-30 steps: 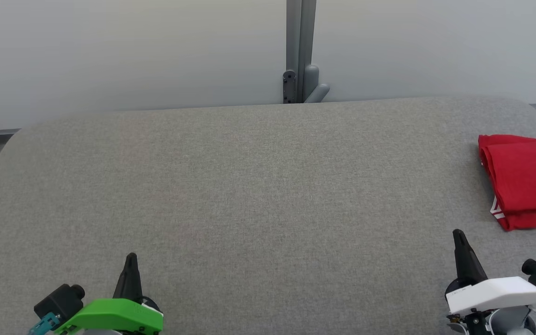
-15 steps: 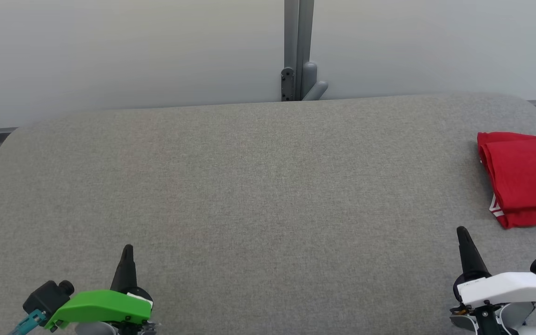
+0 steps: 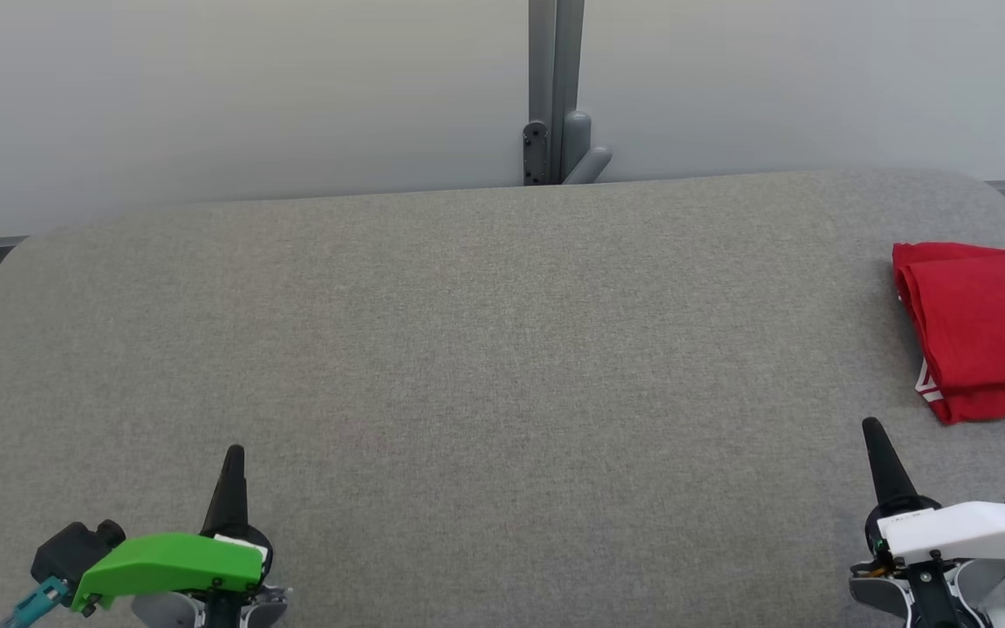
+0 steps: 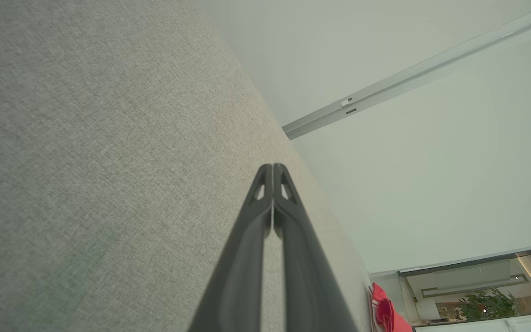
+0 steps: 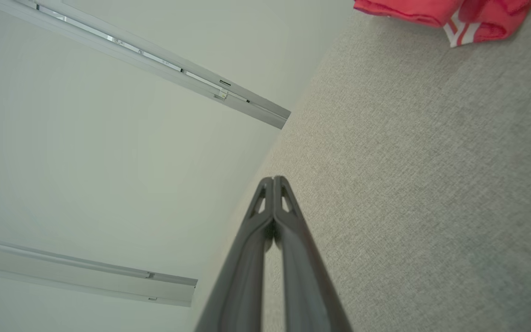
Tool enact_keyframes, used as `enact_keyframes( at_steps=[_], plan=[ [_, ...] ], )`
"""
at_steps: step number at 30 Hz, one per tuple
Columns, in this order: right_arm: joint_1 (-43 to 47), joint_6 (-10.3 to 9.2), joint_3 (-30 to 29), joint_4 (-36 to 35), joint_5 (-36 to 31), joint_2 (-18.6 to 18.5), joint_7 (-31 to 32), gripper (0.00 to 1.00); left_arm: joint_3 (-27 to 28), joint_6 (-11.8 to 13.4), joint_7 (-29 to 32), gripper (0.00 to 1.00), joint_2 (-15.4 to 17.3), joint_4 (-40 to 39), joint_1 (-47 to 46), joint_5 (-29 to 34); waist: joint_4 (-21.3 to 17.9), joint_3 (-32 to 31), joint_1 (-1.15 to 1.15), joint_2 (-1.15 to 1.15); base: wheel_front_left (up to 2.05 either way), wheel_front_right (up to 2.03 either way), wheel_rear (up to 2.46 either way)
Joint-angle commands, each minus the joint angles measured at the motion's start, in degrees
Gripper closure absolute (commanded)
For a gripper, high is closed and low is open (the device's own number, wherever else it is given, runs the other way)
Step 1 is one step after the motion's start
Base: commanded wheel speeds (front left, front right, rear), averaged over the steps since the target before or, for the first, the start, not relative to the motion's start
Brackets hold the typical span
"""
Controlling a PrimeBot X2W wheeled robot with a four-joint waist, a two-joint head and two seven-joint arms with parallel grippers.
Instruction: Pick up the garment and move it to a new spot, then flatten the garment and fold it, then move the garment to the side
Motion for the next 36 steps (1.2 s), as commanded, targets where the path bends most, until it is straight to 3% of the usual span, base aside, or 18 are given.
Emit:
enact_keyframes(
  at_steps=[1, 36],
  plan=[
    [-1.32, 0.04, -0.37, -0.31, 1.76, -0.36, 0.55, 1.0, 0.5, -0.63, 0.37, 1.0, 0.13, -0.77, -1.66, -1.86, -0.04, 0.05, 0.0, 0.0, 0.0, 0.0, 0.0],
    [-2.63, 0.03, -2.89, 0.19, 19.0, -0.38, 5.47, 1.0, 3.19, -3.2, 4.67, 1.0, 0.15, -0.9, -3.9, -18.76, -0.79, 1.06, 0.0, 0.0, 0.0, 0.0, 0.0]
  ],
)
